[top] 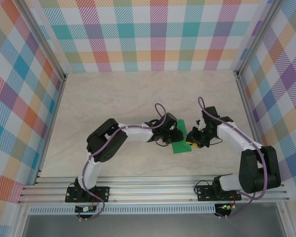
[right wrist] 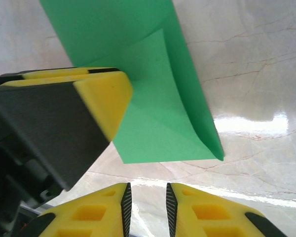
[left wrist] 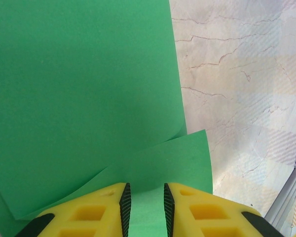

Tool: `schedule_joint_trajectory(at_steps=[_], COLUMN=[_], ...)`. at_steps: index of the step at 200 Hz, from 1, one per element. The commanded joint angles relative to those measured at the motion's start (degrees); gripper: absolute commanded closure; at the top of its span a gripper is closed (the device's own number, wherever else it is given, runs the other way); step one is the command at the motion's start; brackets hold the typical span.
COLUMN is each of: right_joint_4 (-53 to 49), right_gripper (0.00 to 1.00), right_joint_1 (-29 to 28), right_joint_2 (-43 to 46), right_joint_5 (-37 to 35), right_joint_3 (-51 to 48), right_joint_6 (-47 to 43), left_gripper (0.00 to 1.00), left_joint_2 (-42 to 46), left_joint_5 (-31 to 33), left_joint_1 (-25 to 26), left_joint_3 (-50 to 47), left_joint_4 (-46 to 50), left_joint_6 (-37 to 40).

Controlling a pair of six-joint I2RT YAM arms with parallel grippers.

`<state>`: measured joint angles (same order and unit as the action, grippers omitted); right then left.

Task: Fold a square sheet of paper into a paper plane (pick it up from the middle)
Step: Fold the triangle a second time at the center of the table.

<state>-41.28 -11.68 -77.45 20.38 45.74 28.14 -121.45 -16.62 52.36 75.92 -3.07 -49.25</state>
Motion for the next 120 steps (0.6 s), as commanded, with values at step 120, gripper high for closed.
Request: schedule_joint_trajectory(at_steps=[120], right_joint_4=[5.18], right_gripper=[0.86], right_joint_1=[-0.19], right_joint_2=[-7.94], right_joint_5=[7.16], right_joint_3=[1.50], right_joint_6=[0.03], left_gripper=[0.73], left_joint_2=[-2.43], left_joint_5=[1.81], left_joint_1=[-0.11], left_joint_3=[2.35], left_joint_4=[2.89], left_joint_6=[-0.23])
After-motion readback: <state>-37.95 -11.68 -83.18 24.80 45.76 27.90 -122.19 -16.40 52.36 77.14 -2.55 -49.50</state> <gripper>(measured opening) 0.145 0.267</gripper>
